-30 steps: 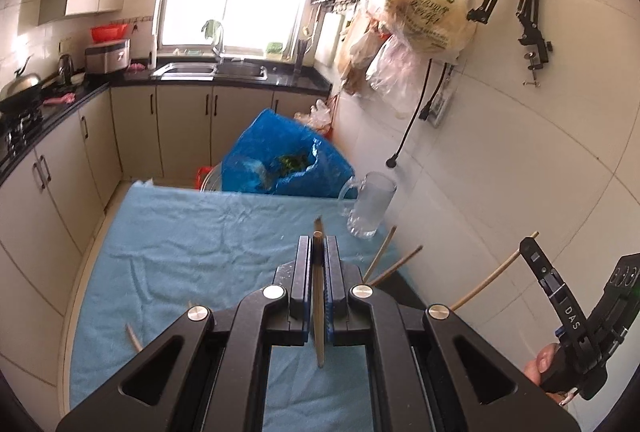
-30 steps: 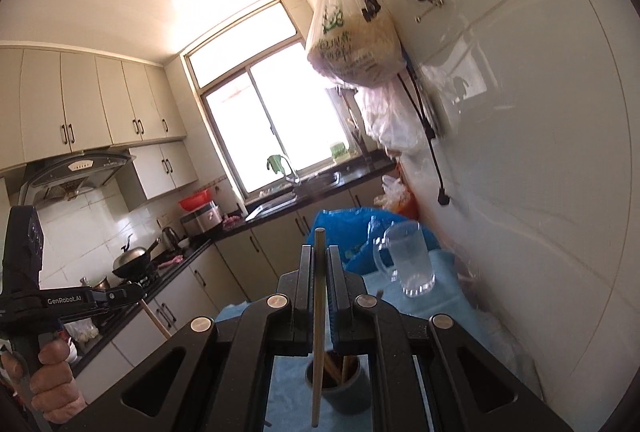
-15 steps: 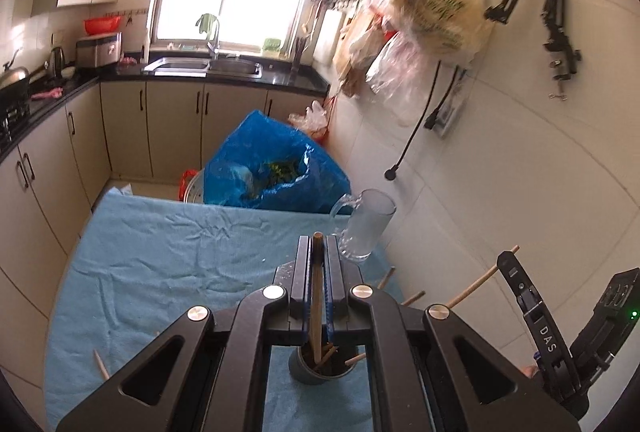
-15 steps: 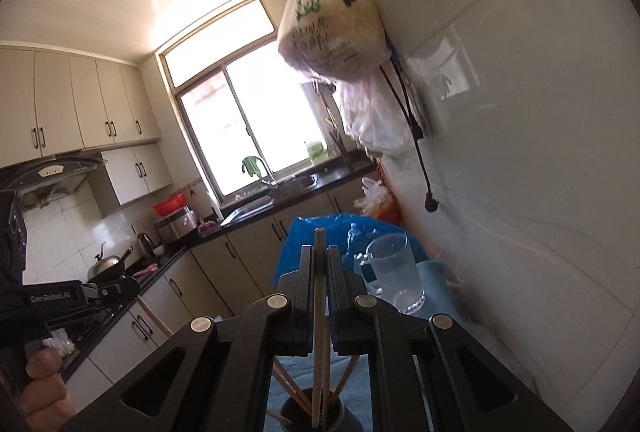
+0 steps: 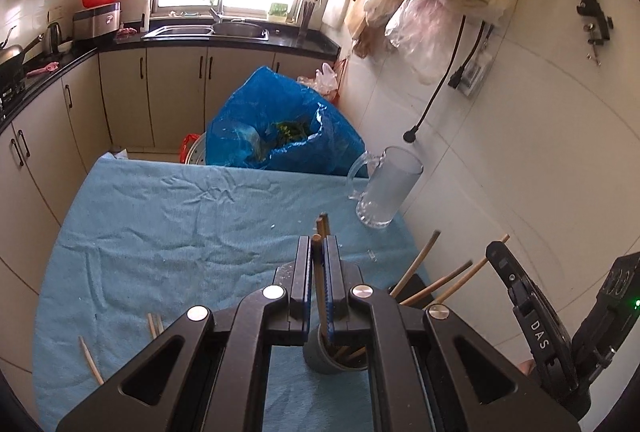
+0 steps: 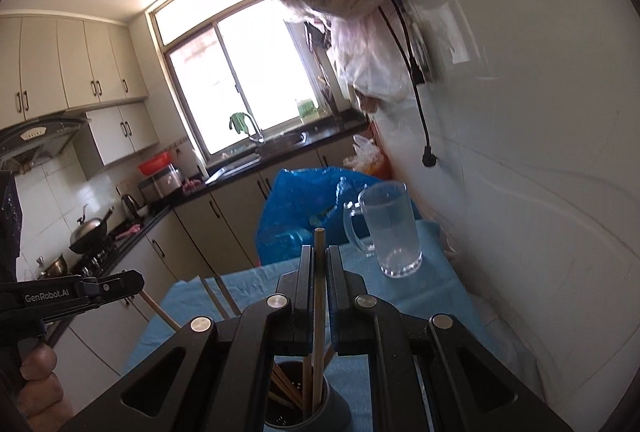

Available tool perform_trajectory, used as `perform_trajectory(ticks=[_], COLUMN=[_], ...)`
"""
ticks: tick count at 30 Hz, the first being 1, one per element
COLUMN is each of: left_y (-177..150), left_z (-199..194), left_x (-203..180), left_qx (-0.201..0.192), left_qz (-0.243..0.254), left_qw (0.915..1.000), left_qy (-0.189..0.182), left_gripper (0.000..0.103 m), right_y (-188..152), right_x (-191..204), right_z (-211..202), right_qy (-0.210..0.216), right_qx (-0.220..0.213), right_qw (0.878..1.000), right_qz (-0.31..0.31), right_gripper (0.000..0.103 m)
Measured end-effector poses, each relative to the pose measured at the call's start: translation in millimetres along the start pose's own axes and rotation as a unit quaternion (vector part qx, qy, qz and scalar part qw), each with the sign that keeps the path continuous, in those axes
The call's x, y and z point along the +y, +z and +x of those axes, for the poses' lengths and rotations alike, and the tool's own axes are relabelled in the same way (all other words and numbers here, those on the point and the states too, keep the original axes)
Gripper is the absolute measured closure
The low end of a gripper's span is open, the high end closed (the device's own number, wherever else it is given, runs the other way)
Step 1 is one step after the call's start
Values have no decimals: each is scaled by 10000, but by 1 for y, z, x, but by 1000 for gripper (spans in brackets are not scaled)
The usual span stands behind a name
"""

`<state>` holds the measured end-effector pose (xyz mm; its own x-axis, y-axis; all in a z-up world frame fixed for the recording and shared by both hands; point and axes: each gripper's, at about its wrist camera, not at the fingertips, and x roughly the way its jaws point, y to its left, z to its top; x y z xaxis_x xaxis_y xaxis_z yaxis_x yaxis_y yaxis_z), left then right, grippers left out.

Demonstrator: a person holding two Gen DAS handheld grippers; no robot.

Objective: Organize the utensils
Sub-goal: 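Lower the chopsticks into the cup and open the left tool and the right tool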

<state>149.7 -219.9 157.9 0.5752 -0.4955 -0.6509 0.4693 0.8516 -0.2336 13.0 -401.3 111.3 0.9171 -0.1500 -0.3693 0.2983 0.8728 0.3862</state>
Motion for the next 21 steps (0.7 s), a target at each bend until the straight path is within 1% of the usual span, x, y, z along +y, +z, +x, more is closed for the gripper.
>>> perform_trajectory(ticks=[6, 14, 21], left_y=[-10, -16, -16], left_z=[16, 31, 37], left_x=[5, 9, 10], left_qx=[141, 284, 315], left_qz=[2, -6, -14], left_qw=[9999, 9995, 9992], left_qy=[89, 167, 237], left_gripper=[97, 96, 95], right_y=[-5, -11, -14], right_x=[-4, -8, -9], right_z=[11, 19, 22], right_qy=[-45, -83, -73], right_qx=[147, 262, 341], right_qw=[9999, 9996, 9993], right_qz=[53, 64, 96], right_gripper=[97, 96, 96])
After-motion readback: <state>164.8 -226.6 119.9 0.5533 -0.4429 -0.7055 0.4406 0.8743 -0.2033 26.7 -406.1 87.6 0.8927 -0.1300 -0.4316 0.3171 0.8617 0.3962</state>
